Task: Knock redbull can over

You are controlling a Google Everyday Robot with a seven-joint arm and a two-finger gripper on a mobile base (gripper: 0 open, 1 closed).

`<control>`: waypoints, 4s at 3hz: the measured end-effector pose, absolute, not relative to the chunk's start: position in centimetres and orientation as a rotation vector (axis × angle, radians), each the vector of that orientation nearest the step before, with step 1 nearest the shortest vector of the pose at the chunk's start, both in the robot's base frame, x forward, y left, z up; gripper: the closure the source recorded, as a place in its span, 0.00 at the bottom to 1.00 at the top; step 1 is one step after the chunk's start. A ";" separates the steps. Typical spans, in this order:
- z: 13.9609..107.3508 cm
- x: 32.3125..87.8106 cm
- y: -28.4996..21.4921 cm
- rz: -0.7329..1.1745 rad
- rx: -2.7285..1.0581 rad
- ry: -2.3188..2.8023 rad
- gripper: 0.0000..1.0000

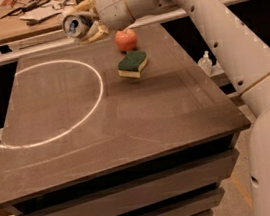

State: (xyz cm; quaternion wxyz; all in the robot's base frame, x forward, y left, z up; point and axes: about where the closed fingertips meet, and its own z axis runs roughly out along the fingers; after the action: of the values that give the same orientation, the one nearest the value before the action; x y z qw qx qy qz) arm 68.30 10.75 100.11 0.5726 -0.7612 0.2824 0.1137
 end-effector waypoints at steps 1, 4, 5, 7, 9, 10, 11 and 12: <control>97.6 64.8 11.5 0.369 -1.954 0.584 1.00; 88.6 56.4 10.3 0.236 -2.598 0.527 0.97; 87.3 56.3 9.1 0.105 -2.732 0.553 0.66; 86.5 55.8 7.9 0.049 -2.804 0.607 0.19; 86.8 56.0 7.0 0.030 -2.789 0.666 0.00; 87.2 56.2 6.6 0.009 -2.759 0.706 0.00; 89.0 57.7 3.6 -0.124 -2.668 0.857 0.00; 91.6 59.5 -0.8 -0.319 -2.526 1.059 0.00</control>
Offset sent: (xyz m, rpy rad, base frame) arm -0.1369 -0.0044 -0.1033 -0.5896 0.0855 0.3966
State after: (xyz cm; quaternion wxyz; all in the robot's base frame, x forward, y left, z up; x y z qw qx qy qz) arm 59.50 -0.85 91.63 0.1911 -0.8992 0.3769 -0.1134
